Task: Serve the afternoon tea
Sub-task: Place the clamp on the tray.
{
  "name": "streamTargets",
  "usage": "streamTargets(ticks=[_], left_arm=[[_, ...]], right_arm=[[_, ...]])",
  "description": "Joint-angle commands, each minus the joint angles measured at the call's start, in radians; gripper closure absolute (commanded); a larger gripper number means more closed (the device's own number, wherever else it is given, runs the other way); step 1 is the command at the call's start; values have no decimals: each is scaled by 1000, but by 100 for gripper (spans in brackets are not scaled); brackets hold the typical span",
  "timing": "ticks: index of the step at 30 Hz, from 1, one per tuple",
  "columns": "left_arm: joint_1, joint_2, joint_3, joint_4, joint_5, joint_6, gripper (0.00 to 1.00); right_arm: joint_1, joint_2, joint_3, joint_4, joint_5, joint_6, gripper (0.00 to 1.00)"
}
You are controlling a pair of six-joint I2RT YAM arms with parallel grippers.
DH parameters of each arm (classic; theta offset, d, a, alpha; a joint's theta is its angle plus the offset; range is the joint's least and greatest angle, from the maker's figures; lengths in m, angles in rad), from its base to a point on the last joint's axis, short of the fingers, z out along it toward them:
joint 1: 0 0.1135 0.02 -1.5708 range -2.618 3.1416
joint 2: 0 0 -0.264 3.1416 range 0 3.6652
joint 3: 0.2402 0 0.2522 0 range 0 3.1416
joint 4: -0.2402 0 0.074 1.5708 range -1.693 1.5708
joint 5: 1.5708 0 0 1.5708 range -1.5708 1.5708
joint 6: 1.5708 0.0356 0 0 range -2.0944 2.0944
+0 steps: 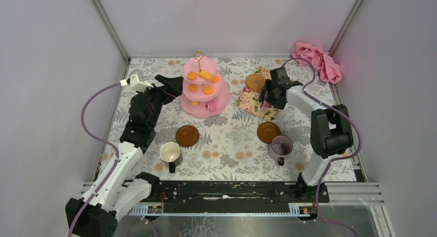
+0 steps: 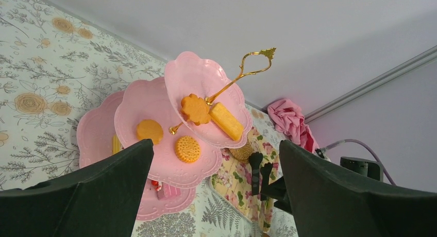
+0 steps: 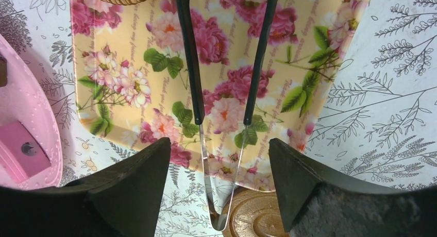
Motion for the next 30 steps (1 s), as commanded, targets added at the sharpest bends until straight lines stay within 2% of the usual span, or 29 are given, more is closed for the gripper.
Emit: streamTargets(ticks=[1, 21, 30], left_arm=[[6, -6, 25, 35, -14, 24, 0], [6, -51, 2, 21, -17, 8, 0], [7, -63, 4, -3, -48, 24, 0]], right_arm=[[-4, -32, -16, 25, 30, 4, 23], [19, -147, -96, 65, 71, -7, 24], [86, -337, -221, 290, 122, -46, 26]])
